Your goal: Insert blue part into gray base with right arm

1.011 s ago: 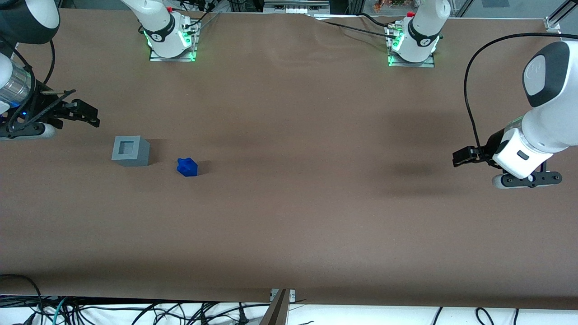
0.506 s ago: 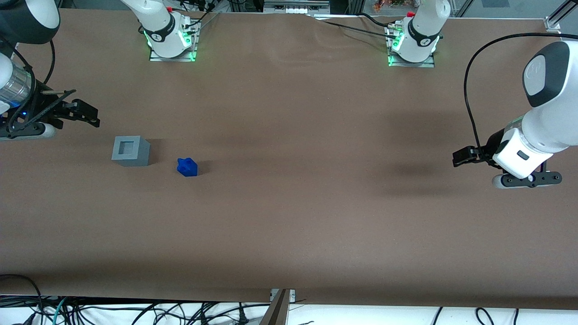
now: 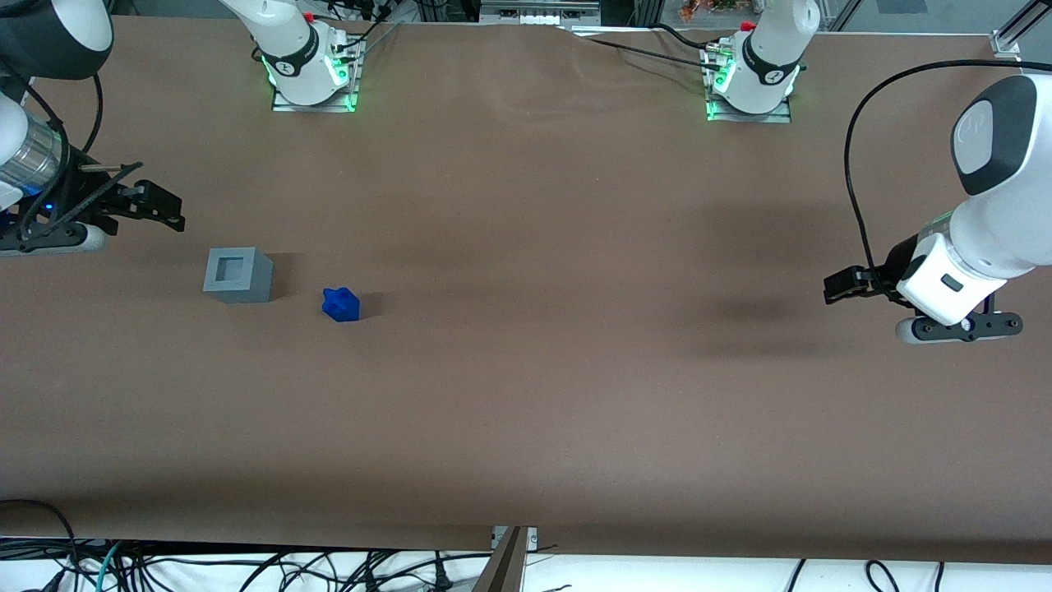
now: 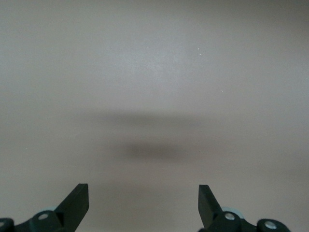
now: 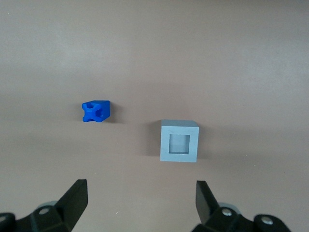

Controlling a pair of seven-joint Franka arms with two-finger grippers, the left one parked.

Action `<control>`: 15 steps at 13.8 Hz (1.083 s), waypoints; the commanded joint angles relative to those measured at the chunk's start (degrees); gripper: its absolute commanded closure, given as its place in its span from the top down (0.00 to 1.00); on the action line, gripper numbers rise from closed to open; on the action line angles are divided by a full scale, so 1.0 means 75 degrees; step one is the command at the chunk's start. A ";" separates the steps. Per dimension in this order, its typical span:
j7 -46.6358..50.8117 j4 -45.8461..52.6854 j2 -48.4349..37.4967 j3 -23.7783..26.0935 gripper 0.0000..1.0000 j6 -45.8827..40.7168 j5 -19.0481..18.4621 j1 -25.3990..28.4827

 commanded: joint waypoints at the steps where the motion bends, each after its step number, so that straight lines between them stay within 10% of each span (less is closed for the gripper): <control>1: 0.0043 0.0028 -0.0082 0.0137 0.99 -0.0093 0.0041 0.0018; 15: 0.0943 -0.0066 0.1369 0.0138 0.99 0.0619 0.0041 0.1131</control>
